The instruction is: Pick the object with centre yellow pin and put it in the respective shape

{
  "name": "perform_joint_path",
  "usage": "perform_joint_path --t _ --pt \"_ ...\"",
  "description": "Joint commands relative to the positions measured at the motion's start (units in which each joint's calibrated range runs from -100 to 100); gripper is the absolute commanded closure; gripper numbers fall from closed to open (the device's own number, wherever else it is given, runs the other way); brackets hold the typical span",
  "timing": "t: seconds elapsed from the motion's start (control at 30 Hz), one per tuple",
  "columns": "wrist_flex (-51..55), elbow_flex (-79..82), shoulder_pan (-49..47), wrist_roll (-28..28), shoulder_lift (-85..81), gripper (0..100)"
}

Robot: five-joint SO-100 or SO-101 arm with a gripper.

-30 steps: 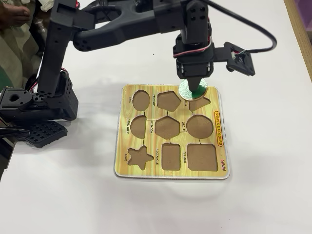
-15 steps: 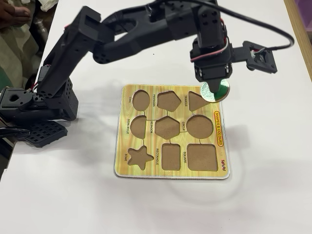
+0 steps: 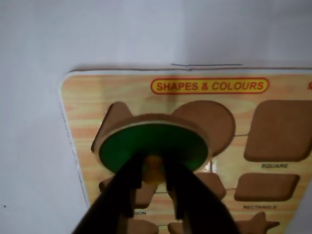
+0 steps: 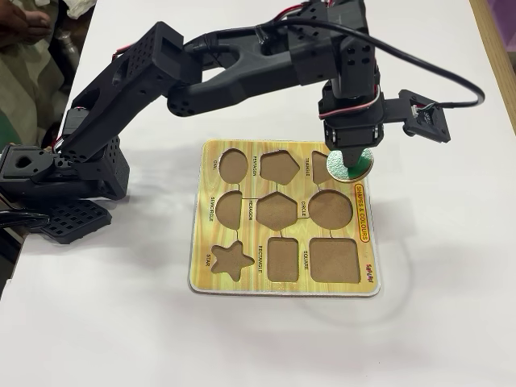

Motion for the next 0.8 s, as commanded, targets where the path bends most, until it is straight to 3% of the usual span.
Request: perform_joint_path --t 0.0,0.77 --pt "0.76 -5.85 0.27 -0.21 2.7 99" --pt "1.02 -4.68 1.05 0.36 5.29 99"
